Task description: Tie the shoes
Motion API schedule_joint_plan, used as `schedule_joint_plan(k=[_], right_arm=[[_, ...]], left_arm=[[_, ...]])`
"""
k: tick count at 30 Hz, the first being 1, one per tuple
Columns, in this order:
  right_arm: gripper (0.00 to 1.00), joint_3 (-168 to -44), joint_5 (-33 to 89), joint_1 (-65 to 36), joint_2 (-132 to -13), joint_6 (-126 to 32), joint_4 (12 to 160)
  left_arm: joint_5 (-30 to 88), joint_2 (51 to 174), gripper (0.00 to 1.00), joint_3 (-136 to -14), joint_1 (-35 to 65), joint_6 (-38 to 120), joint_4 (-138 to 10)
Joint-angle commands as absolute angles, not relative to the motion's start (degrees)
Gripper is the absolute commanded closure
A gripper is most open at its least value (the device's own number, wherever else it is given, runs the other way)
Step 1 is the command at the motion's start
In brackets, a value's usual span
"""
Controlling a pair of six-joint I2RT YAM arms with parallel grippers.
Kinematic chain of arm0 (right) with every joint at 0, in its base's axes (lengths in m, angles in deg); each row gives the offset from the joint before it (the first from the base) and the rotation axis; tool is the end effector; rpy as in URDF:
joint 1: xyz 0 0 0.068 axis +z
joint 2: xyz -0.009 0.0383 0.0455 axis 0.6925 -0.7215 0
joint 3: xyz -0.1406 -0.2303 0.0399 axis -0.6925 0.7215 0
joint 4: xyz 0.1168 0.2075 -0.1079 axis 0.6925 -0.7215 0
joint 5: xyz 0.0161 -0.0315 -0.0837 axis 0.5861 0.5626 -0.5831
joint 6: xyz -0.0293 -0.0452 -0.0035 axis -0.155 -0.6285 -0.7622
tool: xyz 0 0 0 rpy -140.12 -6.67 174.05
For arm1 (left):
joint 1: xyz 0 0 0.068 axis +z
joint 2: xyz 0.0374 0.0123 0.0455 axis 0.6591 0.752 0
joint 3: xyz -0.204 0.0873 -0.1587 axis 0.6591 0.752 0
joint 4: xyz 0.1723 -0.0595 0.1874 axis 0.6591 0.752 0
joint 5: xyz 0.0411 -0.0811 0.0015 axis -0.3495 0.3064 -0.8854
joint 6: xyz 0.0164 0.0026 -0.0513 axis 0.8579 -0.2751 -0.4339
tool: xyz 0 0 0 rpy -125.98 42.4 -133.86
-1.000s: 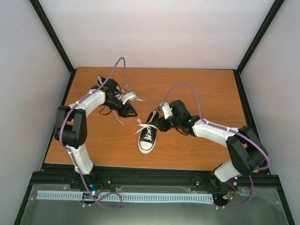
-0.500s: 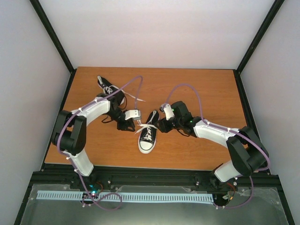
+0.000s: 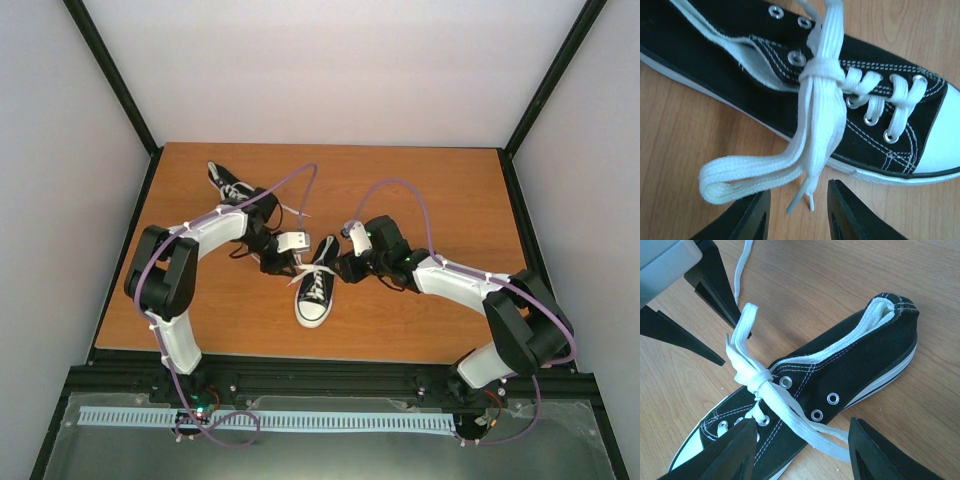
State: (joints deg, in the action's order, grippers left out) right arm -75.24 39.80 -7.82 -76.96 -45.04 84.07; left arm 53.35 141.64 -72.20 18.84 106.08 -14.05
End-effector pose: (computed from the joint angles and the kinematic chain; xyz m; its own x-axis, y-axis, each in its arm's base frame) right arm 0.2380 0.1877 0.1882 -0.6644 -0.3029 -0.6833 -0.6562 0.6741 0.3392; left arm 0.3018 -0.1449 0.1733 -0.2331 0.8341 -0.4999 0.9662 0.1407 -0.2159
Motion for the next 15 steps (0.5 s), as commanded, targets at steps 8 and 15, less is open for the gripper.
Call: schedule_joint_plan(k=[8,15], right_arm=[[0.49,-75.14,39.85,-8.69,-75.35,-45.05,85.28],[0.50,-74.48,39.71,-9.15,-74.90,-45.06,84.89]], left_arm=[[57.59,141.56,0.95,-76.02,18.03,106.87,-10.82],[53.35,138.26,0.99,-72.92,18.03,108.95,-7.25]])
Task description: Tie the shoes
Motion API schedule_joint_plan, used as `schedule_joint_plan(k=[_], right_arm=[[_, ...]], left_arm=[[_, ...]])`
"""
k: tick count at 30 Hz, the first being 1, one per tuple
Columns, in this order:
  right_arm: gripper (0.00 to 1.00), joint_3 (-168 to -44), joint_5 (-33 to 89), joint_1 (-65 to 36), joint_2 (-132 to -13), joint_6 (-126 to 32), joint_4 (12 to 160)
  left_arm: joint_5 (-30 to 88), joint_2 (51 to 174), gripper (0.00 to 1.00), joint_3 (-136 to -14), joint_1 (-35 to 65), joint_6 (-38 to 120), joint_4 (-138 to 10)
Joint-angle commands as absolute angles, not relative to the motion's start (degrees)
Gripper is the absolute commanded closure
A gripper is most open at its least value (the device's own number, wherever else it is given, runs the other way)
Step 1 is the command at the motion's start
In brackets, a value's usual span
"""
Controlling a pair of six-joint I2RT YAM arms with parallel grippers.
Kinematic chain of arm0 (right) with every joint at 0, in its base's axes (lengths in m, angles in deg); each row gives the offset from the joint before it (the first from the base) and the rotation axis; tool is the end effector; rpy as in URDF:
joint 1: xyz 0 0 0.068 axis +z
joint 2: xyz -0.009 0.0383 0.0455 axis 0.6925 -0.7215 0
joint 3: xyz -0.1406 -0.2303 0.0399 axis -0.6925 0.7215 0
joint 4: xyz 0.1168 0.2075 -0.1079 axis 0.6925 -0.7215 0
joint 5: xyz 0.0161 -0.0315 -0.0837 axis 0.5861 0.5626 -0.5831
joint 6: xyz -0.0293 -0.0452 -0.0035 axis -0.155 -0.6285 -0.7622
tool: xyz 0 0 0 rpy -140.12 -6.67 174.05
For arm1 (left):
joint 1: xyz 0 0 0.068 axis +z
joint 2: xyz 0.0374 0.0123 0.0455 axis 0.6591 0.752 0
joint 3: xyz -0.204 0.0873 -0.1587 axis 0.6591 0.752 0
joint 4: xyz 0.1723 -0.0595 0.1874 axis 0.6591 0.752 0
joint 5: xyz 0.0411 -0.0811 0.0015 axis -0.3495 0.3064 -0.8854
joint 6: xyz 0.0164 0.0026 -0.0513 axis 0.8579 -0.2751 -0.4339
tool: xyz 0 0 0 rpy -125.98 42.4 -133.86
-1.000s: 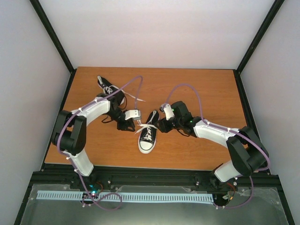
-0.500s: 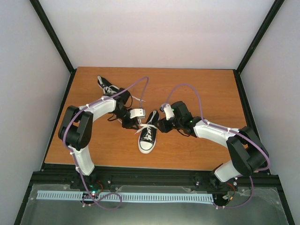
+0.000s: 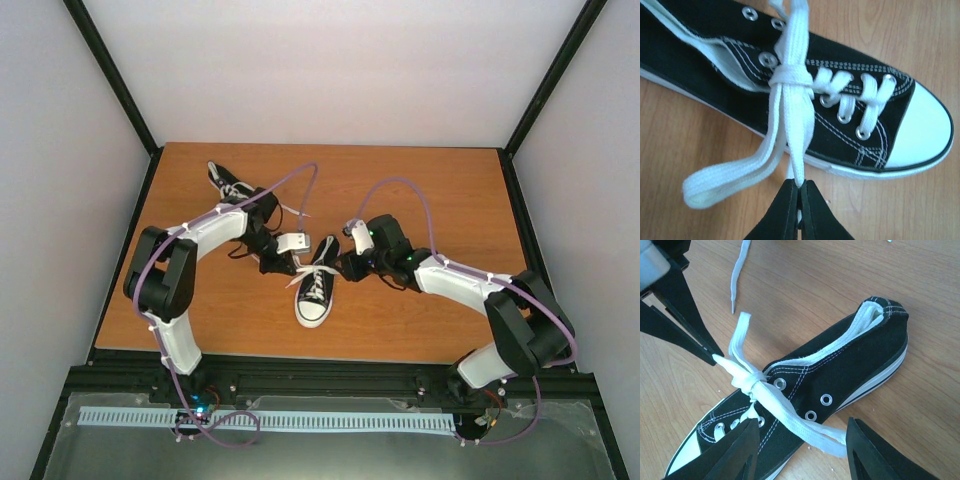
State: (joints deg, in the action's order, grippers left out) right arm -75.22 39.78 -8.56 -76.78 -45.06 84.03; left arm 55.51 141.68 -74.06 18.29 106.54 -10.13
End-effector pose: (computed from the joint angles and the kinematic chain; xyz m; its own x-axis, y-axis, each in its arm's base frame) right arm 0.2401 0.1844 0.1889 -0.6668 -0.2937 -0.6849 -0.6481 0.6822 0.3385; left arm 0.2992 -0.1485 0.1811 -0.2386 0.8280 -0.5074 0.9583 0.1162 -0.2610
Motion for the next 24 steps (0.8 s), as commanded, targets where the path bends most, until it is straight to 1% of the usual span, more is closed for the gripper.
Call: schedule_joint_plan(k=[1,4,11,18,21,24], right_arm=[[0.50,-74.30,39.80,-9.27,-74.96,-44.98,84.95],[0.47,-74.19,40.82,-9.66,-75.41,-44.30,85.63],[0.37,-74.61,45.14,-10.26,-77.69,-40.08,89.40],[0.31,-75.54,44.38,-10.25,-83.22,-34.82,91.30],[0.27,-75.53,44.77,-10.26,-84.15,-32.66,93.68],[0.26,-75.66,45.99,-10.26,-84.63,-31.71,95.68]], left_arm=[[52.00,137.55,0.99,-72.08,18.03,109.06,-7.20],[50.07,136.30,0.99,-70.13,18.03,108.97,-6.73],[51.36,133.99,0.99,-67.31,18.03,108.66,-5.08],[52.46,132.49,0.99,-64.65,17.75,108.60,-4.48],[53.35,132.09,0.99,-63.68,16.82,108.25,-4.65],[53.54,132.08,0.99,-62.63,15.64,107.51,-5.52]])
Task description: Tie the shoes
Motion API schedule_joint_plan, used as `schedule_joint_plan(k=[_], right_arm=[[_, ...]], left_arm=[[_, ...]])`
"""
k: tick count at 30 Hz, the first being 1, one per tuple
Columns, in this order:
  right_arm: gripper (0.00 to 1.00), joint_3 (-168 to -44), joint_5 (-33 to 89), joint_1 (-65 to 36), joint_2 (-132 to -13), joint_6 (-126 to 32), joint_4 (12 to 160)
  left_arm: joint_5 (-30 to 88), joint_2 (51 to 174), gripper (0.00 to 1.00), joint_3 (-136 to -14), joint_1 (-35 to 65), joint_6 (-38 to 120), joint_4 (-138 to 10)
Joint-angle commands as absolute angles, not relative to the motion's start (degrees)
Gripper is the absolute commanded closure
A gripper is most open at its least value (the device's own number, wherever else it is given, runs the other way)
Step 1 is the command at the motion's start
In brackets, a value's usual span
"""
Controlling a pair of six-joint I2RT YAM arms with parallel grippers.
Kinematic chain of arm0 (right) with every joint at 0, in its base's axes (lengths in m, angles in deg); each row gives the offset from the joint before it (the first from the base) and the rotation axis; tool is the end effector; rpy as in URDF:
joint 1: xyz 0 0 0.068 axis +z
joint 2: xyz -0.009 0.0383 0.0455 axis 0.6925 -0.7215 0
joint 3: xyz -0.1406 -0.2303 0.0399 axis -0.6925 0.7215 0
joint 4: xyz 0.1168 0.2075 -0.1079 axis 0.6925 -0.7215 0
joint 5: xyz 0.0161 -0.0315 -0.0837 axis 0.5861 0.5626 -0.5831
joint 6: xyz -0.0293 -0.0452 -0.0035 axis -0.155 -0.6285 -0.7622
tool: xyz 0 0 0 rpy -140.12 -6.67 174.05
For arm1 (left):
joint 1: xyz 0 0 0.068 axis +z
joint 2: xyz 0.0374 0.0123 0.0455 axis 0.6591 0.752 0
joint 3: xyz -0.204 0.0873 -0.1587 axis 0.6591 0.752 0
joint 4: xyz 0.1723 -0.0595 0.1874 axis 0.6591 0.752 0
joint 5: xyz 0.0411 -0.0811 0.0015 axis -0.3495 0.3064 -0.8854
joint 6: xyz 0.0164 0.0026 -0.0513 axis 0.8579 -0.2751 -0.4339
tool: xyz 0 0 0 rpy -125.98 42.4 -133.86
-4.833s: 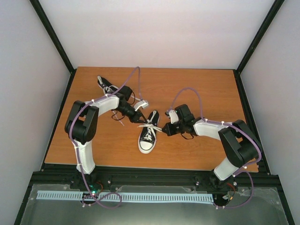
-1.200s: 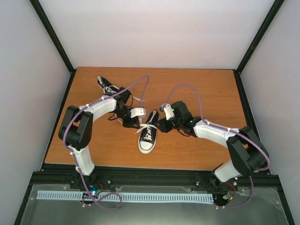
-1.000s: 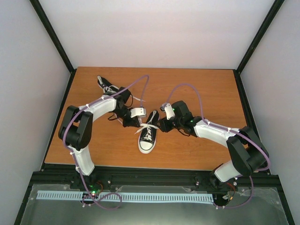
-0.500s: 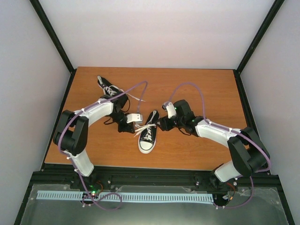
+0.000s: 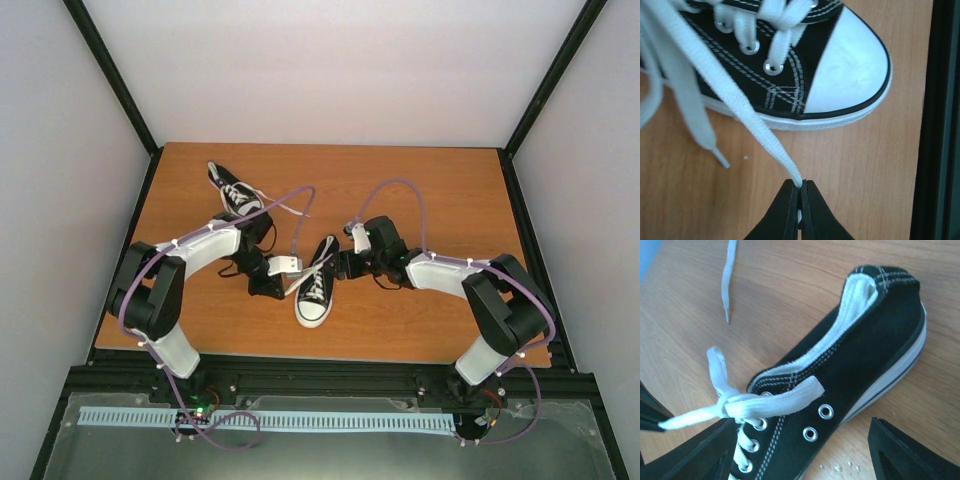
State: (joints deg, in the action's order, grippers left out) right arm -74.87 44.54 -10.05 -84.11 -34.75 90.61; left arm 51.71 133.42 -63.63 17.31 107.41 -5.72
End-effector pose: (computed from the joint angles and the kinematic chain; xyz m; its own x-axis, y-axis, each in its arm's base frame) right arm 0.2551 0.1883 0.1597 -0.7952 -0.1717 -0.5815 -0.5191 0.6885 0.5065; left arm 0.2493 -0.1305 0.1776 -0.2469 0.8820 -0.4014 0.9410 0.1194 -0.3166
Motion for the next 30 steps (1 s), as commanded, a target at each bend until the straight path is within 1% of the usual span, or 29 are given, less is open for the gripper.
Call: schedule_joint_plan(k=[1,5,9,12,14,15,18,20,23,26,28,30], right_arm=[[0.26,-75.73,46.43,-10.25,-84.77,-31.27,96.38],[0.28,-76.24,46.67,-10.29,-85.59,-30.34,97.75],[0.33,-77.19,45.45,-10.25,-86.15,-31.05,97.39],[0.35,-78.29,44.61,-10.16,-86.57,-32.86,96.86],[0.39,-78.89,44.75,-10.16,-86.58,-34.11,96.61],[0.41,-79.44,44.84,-10.16,-86.65,-34.84,96.01],[0.42,-80.76,45.16,-10.17,-86.68,-36.55,93.63],[0.40,-81.20,45.12,-10.21,-86.59,-37.38,92.28],[0.35,-81.42,45.04,-10.19,-86.74,-38.21,90.86],[0.33,-81.60,44.88,-10.25,-87.13,-38.46,89.72],[0.32,-81.67,45.10,-10.25,-87.29,-38.39,89.30],[0.32,-81.93,45.54,-10.25,-87.56,-37.98,88.33]], left_arm=[[53.34,132.20,0.99,-62.37,15.13,107.17,-5.89],[53.15,132.71,0.99,-62.14,13.99,106.28,-6.90],[52.88,132.95,0.99,-62.07,13.81,106.93,-6.54],[52.77,133.02,0.98,-61.77,13.82,106.94,-6.99],[53.17,133.11,0.94,-61.88,13.81,108.11,-5.78],[53.70,133.00,0.91,-61.93,13.81,110.11,-4.16],[55.74,129.96,0.76,-61.29,13.81,117.43,1.84],[54.69,127.21,0.67,-61.12,14.08,120.88,3.54],[52.78,127.79,0.63,-64.44,16.67,122.37,4.38],[51.18,130.22,0.61,-68.83,19.97,121.31,1.01],[47.13,131.41,0.58,-70.35,20.48,116.72,-6.23],[43.49,132.40,0.57,-70.18,20.34,114.19,-16.18]])
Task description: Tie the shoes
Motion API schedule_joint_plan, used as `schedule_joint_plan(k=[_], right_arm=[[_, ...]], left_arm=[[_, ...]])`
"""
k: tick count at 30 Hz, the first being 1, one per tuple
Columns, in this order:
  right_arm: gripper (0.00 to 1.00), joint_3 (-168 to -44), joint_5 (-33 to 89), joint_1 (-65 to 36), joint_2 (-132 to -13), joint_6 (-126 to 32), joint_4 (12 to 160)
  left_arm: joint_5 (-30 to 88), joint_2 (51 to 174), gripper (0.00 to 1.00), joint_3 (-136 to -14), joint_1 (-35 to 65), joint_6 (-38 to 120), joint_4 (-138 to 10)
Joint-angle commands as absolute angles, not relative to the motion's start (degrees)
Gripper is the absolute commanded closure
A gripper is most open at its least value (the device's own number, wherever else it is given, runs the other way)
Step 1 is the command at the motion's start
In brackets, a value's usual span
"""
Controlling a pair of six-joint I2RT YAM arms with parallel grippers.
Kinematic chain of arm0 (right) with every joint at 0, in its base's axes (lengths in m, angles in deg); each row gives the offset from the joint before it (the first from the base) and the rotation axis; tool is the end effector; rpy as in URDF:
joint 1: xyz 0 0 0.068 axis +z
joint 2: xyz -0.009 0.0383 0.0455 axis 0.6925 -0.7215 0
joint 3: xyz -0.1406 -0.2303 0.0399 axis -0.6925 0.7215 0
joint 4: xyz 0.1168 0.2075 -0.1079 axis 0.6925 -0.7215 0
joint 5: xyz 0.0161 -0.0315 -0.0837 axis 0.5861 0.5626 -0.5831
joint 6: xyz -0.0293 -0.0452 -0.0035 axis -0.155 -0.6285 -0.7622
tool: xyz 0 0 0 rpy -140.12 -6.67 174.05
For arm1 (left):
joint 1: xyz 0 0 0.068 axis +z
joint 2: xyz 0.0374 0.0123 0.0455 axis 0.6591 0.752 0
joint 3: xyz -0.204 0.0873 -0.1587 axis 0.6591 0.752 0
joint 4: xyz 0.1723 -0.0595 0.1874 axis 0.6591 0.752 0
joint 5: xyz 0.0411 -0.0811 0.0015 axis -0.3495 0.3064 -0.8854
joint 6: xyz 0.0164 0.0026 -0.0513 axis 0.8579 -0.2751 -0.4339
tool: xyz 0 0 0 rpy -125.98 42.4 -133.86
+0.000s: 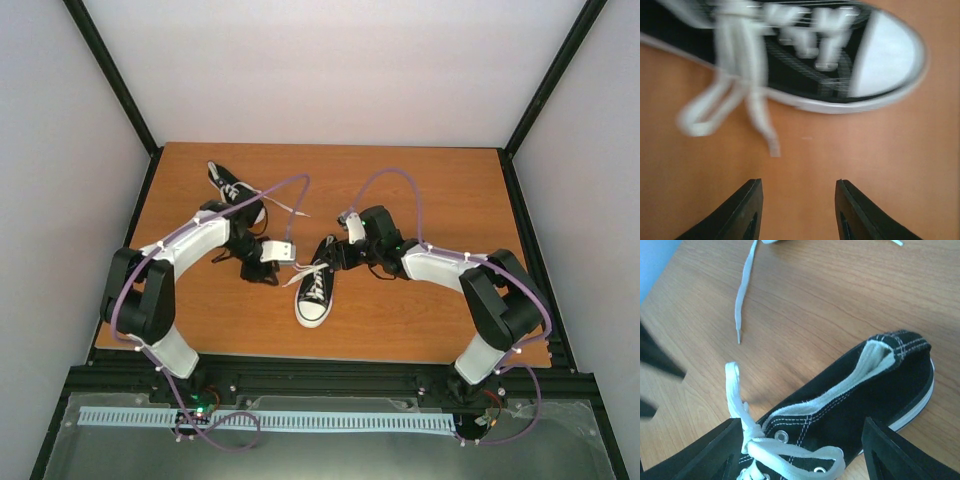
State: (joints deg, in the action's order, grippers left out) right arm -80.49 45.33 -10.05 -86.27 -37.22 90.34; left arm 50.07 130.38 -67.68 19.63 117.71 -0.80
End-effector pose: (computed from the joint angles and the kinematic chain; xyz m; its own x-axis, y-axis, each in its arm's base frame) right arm 0.2732 0.2009 0.1763 -0.7446 -0.1848 -0.6415 -0.5794 0.6561 0.4835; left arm 0.2545 -0.1194 0.2078 -0.0898 0.8911 -0.4449 0.9808 0.0015 -0.1951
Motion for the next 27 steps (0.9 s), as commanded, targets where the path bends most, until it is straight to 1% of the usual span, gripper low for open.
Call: schedule_joint_plan(k=[1,4,8,13,17,22,24,27], right_arm=[[0.32,-82.24,45.90,-10.25,-87.73,-37.71,87.73],[0.32,-82.57,46.51,-10.29,-87.96,-37.19,86.61],[0.32,-81.94,46.69,-10.25,-88.01,-36.82,86.64],[0.39,-82.06,48.34,-10.25,-88.99,-36.63,87.14],[0.38,-82.00,47.65,-10.25,-88.83,-36.97,86.42],[0.38,-82.02,46.48,-10.25,-88.31,-38.10,84.04],[0.42,-82.11,48.42,-10.25,-88.62,-38.15,84.31],[0.55,-82.66,50.12,-10.25,-89.08,-37.93,83.96]], left_arm=[[42.21,133.01,0.57,-70.13,20.13,113.95,-19.30],[39.95,134.82,0.57,-70.66,18.47,114.48,-23.89],[40.22,136.05,0.56,-69.77,16.55,119.20,-25.11],[40.44,137.94,0.56,-69.71,15.66,121.18,-25.89],[39.67,139.93,0.56,-70.17,15.20,122.03,-26.21],[41.61,140.37,0.55,-70.52,14.70,124.97,-22.70],[42.11,140.25,0.55,-70.41,14.62,125.75,-21.89],[43.22,139.86,0.57,-70.61,14.52,124.99,-22.02]])
